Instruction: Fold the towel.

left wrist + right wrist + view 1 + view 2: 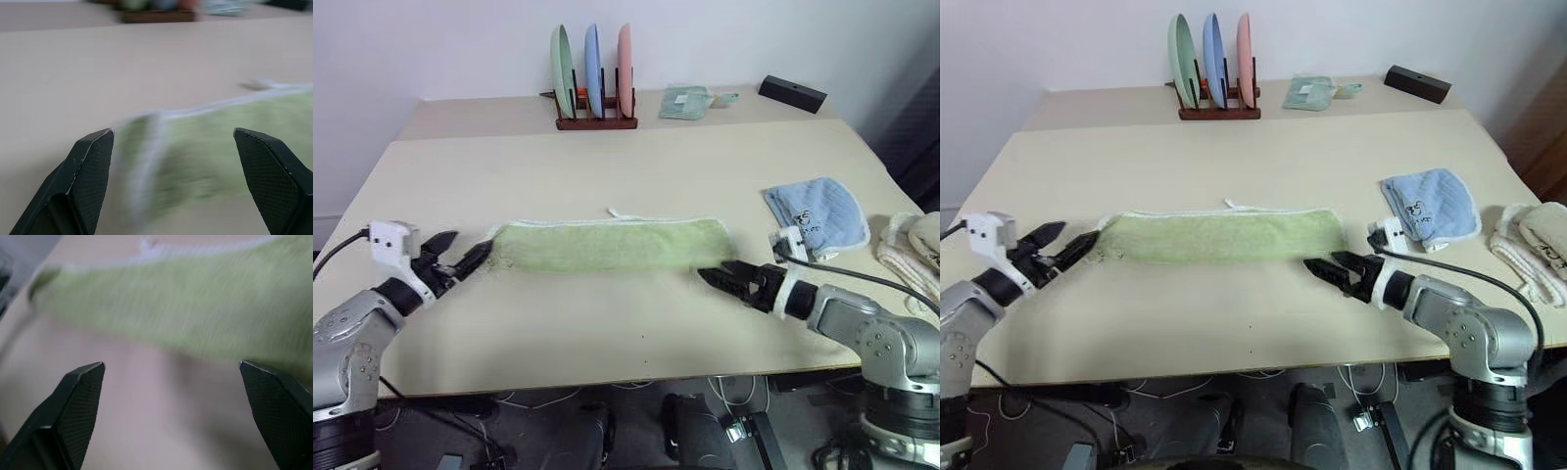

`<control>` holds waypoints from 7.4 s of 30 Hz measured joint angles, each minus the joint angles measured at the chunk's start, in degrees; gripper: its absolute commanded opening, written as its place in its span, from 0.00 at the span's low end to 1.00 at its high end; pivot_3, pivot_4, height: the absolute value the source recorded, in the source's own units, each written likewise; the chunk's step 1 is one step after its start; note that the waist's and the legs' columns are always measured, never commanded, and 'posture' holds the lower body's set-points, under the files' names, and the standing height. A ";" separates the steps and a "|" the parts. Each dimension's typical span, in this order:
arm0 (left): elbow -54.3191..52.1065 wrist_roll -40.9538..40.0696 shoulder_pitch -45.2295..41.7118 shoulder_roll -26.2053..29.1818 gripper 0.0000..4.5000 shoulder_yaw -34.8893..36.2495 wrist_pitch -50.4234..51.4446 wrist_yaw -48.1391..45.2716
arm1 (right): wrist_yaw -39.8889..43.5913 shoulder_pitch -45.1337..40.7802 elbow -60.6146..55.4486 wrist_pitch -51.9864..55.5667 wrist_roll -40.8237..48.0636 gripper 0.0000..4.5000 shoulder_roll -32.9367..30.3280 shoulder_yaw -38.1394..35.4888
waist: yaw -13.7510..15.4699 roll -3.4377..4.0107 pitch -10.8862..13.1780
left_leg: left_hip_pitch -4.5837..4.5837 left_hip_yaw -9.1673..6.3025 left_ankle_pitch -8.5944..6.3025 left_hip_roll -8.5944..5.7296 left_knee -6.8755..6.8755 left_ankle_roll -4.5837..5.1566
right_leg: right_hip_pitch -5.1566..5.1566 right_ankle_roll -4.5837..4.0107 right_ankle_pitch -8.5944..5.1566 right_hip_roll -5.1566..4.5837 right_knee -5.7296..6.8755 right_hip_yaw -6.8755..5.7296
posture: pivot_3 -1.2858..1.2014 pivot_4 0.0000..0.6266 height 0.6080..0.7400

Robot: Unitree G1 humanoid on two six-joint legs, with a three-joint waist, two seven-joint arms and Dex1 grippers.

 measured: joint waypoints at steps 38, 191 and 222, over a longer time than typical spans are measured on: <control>-8.40 4.12 -4.94 -3.70 0.89 -21.79 -0.05 -3.09 | -35.81 -11.52 13.12 5.06 9.42 0.25 17.35 -17.15 | -0.24 0.07 -0.18 | 0.09 0.02 -0.16 0.04 -0.04 0.31 | 0.06 -0.03 0.01 0.11 0.02 -0.03 | 0.52 0.24 1.00; 2.03 2.13 -31.69 -11.67 0.76 -42.94 18.41 7.00 | 9.71 -12.24 20.49 -57.69 -39.06 0.73 -6.19 23.19 | -0.26 -0.23 -0.15 | 0.00 -0.07 0.11 0.01 -0.10 -0.21 | -0.04 -0.01 -0.01 0.22 -0.08 -0.03 | 0.52 0.24 1.00; 9.15 16.66 -16.61 -11.56 0.15 -29.50 -1.65 8.24 | 12.09 -11.27 21.80 -48.01 -36.43 0.00 6.90 36.11 | -0.16 -0.18 -0.18 | -0.02 -0.10 0.12 -0.01 -0.11 -0.22 | -0.11 -0.02 0.00 0.23 -0.04 -0.05 | 0.52 0.24 1.00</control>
